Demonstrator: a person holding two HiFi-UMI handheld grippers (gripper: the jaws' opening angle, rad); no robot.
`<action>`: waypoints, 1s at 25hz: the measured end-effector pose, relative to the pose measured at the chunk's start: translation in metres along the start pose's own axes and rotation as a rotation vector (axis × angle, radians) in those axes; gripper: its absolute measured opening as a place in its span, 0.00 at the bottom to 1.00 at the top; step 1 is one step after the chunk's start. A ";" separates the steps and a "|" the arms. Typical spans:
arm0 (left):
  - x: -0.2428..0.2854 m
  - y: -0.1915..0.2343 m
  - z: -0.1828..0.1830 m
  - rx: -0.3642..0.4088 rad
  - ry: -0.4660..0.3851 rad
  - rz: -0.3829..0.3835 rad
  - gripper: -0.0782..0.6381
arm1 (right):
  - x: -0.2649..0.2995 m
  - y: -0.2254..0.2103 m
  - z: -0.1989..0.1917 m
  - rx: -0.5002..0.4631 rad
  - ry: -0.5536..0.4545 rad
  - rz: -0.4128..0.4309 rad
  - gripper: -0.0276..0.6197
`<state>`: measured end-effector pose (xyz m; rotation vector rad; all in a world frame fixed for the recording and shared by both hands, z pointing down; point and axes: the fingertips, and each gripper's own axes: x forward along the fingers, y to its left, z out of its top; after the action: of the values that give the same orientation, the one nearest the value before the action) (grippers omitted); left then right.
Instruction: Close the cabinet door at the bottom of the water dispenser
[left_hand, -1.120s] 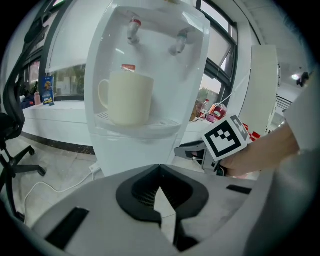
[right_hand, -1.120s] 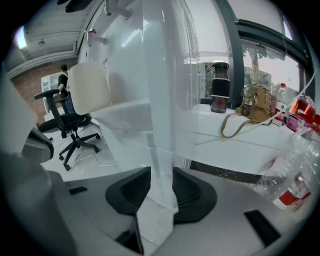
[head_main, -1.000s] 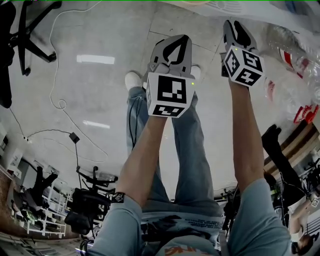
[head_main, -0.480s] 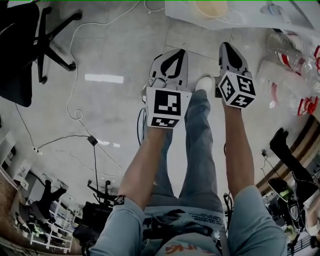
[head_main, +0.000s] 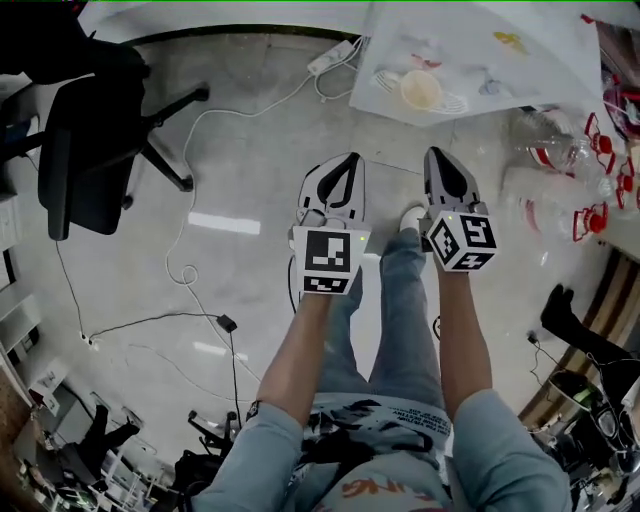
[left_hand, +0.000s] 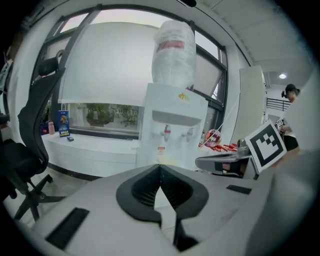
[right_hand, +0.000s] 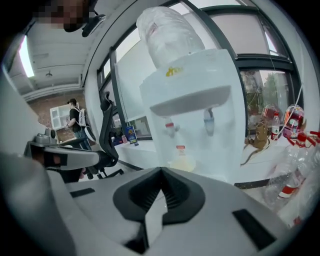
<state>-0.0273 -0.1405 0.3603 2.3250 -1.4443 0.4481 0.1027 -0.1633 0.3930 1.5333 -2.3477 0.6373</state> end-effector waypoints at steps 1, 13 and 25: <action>-0.008 0.003 0.012 -0.002 -0.015 0.004 0.14 | -0.006 0.007 0.013 -0.003 -0.010 0.002 0.09; -0.094 -0.002 0.162 -0.011 -0.182 0.011 0.14 | -0.089 0.074 0.173 -0.062 -0.161 -0.016 0.09; -0.138 -0.023 0.295 0.128 -0.361 0.009 0.14 | -0.146 0.101 0.305 -0.136 -0.352 -0.008 0.09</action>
<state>-0.0434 -0.1600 0.0347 2.6032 -1.6254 0.1275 0.0744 -0.1633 0.0416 1.7060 -2.5690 0.2101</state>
